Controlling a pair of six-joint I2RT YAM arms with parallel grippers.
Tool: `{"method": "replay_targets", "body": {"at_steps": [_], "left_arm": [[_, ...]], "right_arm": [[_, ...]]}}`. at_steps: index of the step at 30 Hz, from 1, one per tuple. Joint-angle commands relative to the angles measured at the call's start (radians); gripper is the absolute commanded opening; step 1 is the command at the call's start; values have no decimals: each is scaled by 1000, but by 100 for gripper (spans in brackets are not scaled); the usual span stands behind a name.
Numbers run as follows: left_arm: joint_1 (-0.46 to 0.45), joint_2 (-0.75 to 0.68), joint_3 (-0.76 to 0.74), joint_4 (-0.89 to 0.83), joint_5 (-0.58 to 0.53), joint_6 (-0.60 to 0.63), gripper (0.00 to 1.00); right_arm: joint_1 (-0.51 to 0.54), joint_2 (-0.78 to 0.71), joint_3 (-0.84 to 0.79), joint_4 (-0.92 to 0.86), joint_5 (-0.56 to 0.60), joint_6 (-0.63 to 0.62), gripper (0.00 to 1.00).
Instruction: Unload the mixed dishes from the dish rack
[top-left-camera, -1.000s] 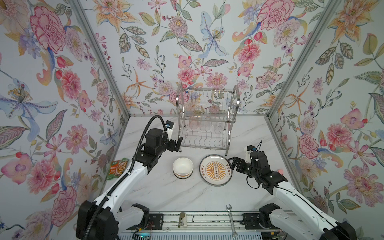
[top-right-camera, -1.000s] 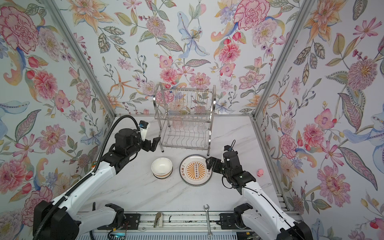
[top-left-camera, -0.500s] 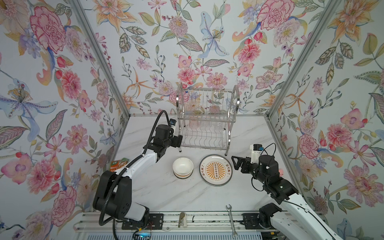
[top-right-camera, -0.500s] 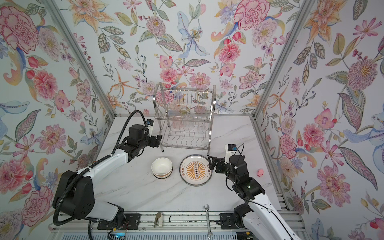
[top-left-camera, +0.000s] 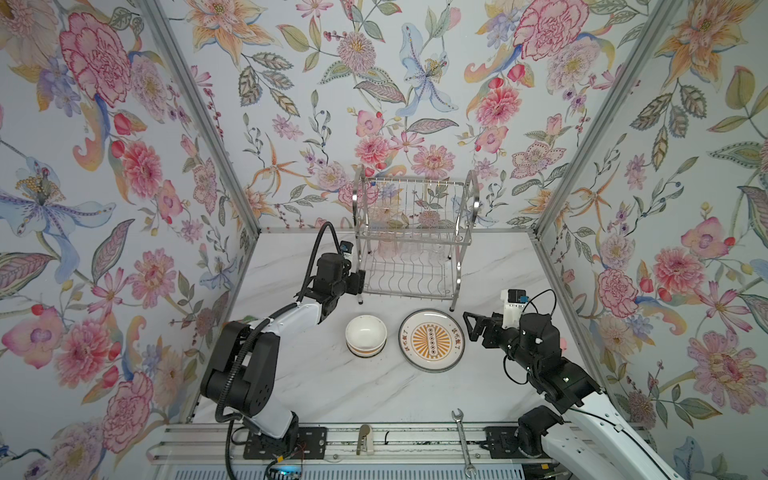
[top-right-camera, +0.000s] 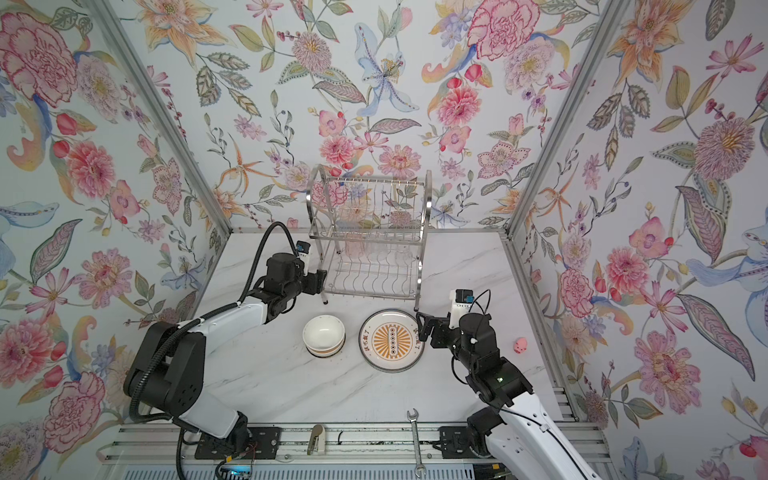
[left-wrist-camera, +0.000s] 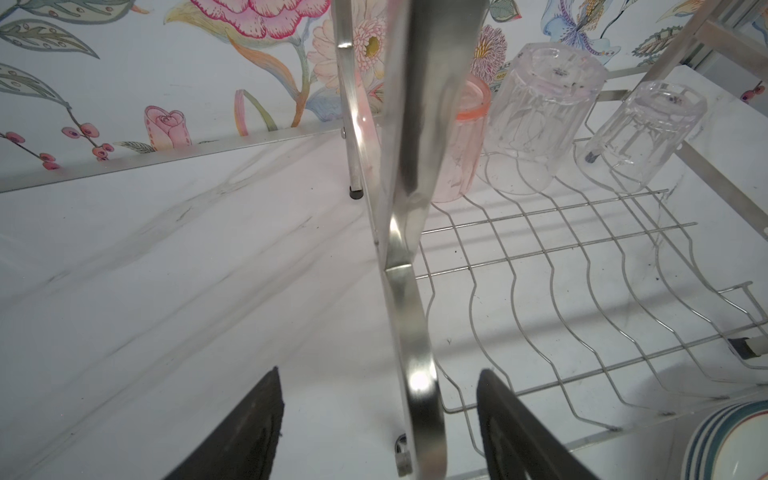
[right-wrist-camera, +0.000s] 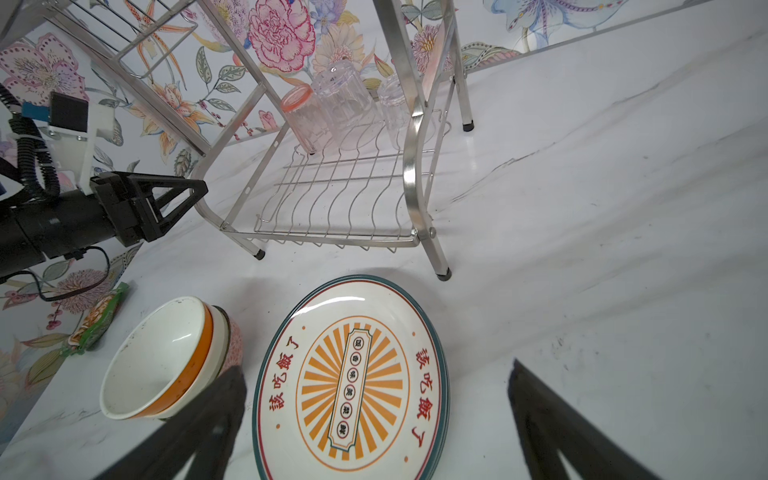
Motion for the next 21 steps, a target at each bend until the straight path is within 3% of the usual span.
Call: {"method": "replay_targets", "body": {"at_steps": [1, 9, 21], "left_arm": [[11, 29, -10, 56, 25, -35, 71], [3, 66, -7, 98, 0, -89, 58], [-28, 92, -6, 120, -42, -124, 51]], "right_arm": [[11, -8, -5, -3, 42, -9, 99], [20, -25, -13, 16, 77, -7, 99], [23, 32, -5, 71, 60, -36, 99]]}}
